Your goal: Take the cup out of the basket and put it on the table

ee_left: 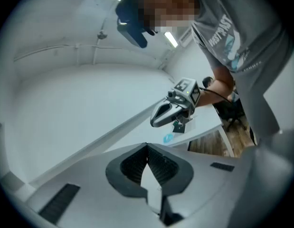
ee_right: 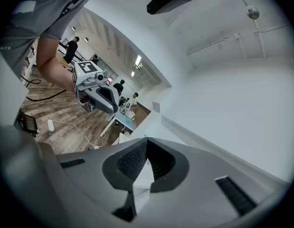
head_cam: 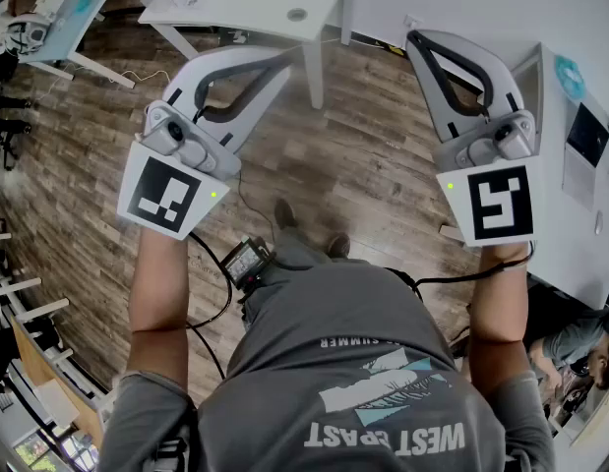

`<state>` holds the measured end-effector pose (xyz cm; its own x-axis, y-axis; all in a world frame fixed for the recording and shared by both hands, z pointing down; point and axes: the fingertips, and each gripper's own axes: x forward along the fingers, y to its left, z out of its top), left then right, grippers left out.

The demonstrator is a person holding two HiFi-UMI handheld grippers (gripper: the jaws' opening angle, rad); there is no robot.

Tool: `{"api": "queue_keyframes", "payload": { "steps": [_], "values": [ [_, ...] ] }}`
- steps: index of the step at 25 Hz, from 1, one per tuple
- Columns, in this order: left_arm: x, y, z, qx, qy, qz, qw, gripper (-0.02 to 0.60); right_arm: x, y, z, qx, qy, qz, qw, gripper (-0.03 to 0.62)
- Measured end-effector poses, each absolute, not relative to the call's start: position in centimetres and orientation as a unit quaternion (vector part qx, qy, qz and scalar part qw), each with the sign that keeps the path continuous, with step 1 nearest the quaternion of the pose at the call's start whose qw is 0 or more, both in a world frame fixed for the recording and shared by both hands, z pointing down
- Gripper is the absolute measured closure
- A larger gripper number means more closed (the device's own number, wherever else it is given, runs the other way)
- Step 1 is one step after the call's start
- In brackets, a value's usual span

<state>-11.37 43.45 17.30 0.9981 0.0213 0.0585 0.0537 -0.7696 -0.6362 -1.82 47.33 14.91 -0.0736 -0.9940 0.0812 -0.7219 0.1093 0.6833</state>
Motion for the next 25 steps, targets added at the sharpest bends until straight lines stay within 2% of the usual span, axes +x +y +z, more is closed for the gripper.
{"api": "queue_keyframes", "payload": {
  "steps": [8,15,21,25],
  "values": [
    [-10.9,42.2,19.7,-0.898,-0.033,-0.089,0.429,0.572,-2.3,46.1,16.2,0.606,-0.674,-0.267,0.326,0.583],
    [-11.9,38.8,21.2,-0.883,-0.037,-0.114,0.455,0.572,-3.1,43.1,17.2,0.607,-0.670,-0.254,0.343,0.583],
    [-12.4,34.7,21.6,-0.888,-0.048,-0.112,0.443,0.572,-3.4,39.1,17.8,0.615,-0.673,-0.234,0.338,0.583],
    [-13.0,32.2,20.6,-0.918,-0.074,-0.066,0.384,0.572,-4.1,36.0,18.0,0.618,-0.676,-0.218,0.337,0.583]
  ]
}}
